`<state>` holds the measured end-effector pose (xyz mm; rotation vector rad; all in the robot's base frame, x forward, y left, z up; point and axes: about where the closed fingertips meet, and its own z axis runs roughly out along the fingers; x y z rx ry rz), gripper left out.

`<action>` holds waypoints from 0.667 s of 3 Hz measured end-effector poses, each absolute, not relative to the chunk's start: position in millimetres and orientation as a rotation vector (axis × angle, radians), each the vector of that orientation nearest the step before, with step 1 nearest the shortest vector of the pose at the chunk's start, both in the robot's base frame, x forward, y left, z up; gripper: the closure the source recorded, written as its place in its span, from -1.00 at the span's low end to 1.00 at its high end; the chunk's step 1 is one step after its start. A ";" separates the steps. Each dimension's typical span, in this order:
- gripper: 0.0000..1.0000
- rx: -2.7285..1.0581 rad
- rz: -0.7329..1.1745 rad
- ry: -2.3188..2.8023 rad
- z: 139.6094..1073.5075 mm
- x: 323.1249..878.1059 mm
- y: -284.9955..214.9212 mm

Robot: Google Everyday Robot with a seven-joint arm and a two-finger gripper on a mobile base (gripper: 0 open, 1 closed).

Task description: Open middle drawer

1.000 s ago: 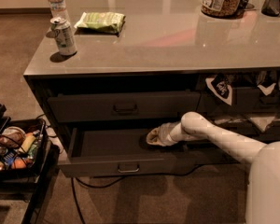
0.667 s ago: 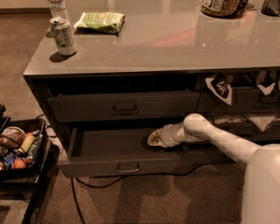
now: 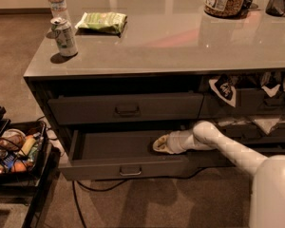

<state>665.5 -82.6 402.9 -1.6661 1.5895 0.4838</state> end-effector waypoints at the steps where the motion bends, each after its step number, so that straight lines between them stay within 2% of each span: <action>1: 1.00 -1.609 0.497 1.592 407.6 655.2 -92.6; 2: 1.00 -1.617 0.510 1.595 409.6 648.9 -94.3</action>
Offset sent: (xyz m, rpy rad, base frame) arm -0.0526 -0.0257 0.0278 0.0129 0.0687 0.0186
